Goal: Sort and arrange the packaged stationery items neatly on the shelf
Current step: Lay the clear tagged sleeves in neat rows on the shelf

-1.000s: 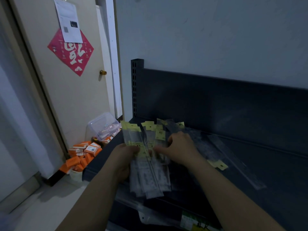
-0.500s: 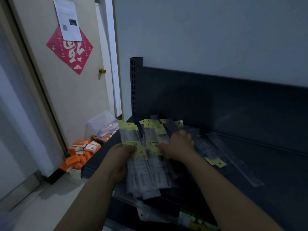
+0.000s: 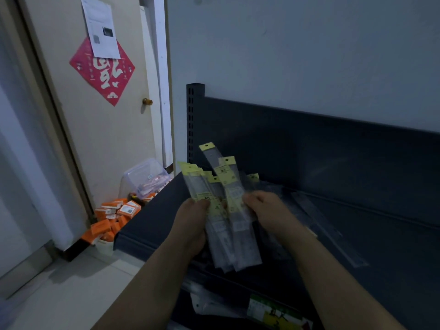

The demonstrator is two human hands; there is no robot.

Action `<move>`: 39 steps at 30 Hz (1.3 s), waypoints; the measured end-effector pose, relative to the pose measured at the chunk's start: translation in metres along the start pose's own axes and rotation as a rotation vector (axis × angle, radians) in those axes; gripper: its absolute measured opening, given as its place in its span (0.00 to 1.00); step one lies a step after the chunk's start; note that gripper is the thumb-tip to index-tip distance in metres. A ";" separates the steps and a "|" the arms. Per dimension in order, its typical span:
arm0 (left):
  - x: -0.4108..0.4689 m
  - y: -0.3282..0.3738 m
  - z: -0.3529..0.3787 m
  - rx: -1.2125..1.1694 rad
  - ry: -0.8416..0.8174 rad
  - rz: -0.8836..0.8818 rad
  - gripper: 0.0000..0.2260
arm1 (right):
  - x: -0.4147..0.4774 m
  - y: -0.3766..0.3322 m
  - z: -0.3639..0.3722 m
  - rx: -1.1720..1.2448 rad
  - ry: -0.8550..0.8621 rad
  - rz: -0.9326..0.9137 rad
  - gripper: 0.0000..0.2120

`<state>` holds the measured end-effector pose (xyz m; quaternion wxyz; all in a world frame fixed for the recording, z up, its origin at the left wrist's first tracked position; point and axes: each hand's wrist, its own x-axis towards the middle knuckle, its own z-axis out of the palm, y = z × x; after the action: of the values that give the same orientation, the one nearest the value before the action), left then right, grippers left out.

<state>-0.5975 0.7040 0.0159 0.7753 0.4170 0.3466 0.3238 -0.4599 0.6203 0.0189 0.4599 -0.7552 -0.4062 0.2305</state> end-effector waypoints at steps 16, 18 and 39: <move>0.006 0.004 -0.005 -0.097 0.026 0.017 0.07 | -0.006 0.002 0.006 0.021 -0.013 -0.117 0.23; 0.007 0.006 -0.005 -0.146 0.006 0.025 0.08 | -0.005 -0.004 0.010 -0.116 -0.061 -0.190 0.20; 0.015 0.023 -0.020 0.119 0.026 -0.073 0.10 | 0.007 0.002 0.006 -0.379 0.101 0.011 0.11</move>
<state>-0.6105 0.7350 0.0235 0.7559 0.4452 0.3902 0.2796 -0.4599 0.6284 0.0147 0.3280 -0.8411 -0.4146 0.1142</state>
